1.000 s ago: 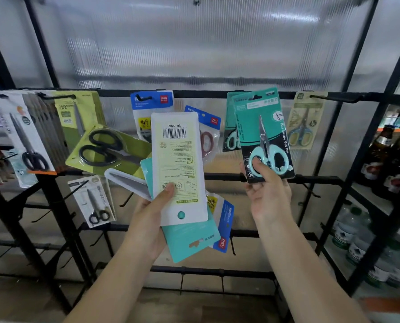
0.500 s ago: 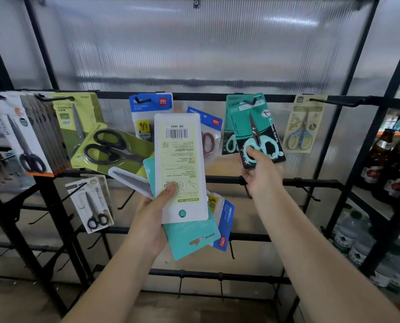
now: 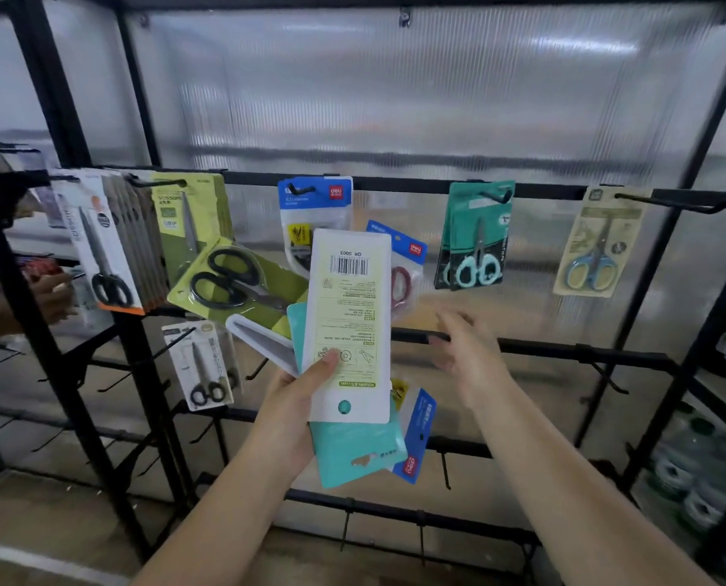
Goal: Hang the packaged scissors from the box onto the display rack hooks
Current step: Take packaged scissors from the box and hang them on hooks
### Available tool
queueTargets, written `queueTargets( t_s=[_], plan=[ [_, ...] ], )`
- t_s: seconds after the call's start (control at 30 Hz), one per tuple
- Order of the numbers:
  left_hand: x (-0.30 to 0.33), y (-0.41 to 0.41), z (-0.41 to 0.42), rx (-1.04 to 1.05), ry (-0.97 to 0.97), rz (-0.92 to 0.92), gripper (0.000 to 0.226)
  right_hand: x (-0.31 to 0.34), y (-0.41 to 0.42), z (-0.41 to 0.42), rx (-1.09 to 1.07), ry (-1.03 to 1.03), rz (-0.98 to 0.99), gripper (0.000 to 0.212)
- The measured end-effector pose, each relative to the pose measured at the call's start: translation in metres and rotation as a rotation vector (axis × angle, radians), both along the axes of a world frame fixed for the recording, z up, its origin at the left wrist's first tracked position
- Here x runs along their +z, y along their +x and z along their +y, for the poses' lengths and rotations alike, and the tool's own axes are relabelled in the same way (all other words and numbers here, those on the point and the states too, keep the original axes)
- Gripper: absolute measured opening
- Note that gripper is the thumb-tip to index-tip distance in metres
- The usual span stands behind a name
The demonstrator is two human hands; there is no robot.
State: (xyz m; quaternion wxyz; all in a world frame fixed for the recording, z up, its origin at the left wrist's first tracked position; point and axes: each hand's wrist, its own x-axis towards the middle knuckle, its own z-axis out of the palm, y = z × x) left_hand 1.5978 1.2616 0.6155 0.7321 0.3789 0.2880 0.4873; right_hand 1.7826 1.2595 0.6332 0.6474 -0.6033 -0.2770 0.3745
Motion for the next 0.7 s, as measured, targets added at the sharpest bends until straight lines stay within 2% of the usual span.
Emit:
queueTargets(
  t_s=[0.1, 0.13, 0.23, 0.33, 0.43, 0.53, 0.7],
  plan=[
    [-0.004, -0.001, 0.000, -0.034, 0.007, -0.009, 0.019, 0.014, -0.033, -0.024, 0.316, 0.036, -0.145, 0.057],
    [-0.005, -0.001, -0.001, -0.045, 0.022, -0.012, 0.023, 0.015, -0.039, -0.026, 0.374, 0.045, -0.189, 0.051],
    [-0.005, -0.001, -0.001, -0.089, 0.074, -0.038, 0.034, 0.008, -0.044, -0.023, 0.271, 0.077, -0.211, 0.020],
    [-0.006, -0.005, 0.001, -0.078, 0.081, -0.051, 0.044, 0.002, -0.047, -0.019, 0.164, 0.151, -0.076, 0.019],
    [-0.008, -0.011, 0.003, -0.054, 0.057, -0.016, 0.048, -0.002, -0.049, -0.020, 0.153, 0.217, 0.082, 0.019],
    [-0.012, -0.015, 0.004, -0.051, 0.019, -0.024, 0.051, -0.008, -0.054, -0.022, 0.167, 0.265, 0.114, 0.020],
    [-0.017, -0.027, 0.002, -0.049, 0.076, 0.072, 0.027, -0.017, -0.064, -0.026, 0.213, 0.293, 0.097, 0.019]
  ],
)
